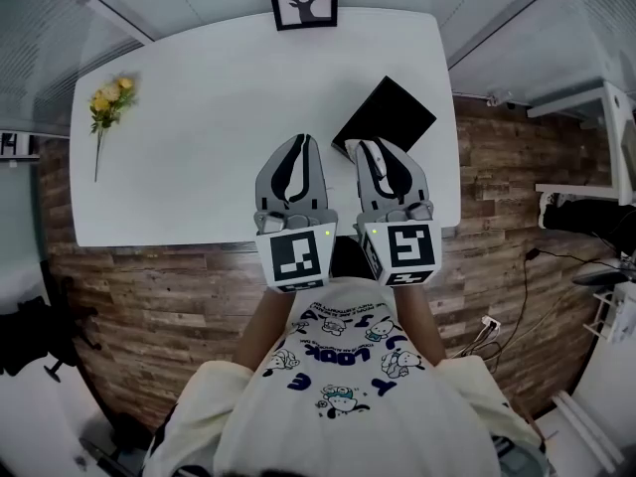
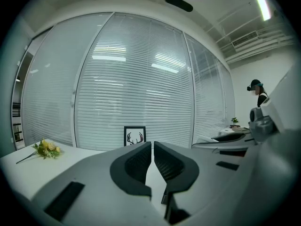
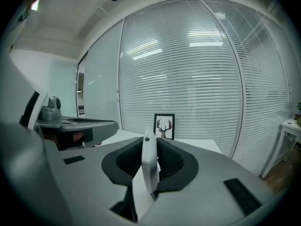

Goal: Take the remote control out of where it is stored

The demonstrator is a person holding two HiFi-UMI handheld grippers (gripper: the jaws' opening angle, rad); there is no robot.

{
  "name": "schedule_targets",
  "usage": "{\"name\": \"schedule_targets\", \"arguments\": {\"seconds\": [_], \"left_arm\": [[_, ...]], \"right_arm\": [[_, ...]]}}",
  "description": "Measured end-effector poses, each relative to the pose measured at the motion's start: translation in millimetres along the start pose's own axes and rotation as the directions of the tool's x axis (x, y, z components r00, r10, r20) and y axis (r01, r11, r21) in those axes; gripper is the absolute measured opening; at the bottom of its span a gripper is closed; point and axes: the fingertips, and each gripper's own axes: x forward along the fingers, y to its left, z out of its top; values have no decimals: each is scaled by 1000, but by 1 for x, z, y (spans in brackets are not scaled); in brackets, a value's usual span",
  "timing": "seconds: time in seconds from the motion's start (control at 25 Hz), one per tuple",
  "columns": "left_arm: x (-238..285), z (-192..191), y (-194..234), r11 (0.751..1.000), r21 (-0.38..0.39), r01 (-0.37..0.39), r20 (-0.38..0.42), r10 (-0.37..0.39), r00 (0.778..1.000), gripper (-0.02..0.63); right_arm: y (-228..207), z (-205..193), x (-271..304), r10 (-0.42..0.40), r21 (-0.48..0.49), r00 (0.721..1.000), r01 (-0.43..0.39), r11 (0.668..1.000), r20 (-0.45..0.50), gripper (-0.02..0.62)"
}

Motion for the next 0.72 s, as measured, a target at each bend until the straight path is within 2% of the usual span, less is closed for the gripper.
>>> {"name": "schedule_targets", "arguments": {"seconds": [0.72], "left_arm": [[-65,1,64,987,-21,-161,17,161,987,29]], "right_arm": [[83,6,5,134,-33,991,-134,990,3,83]]}}
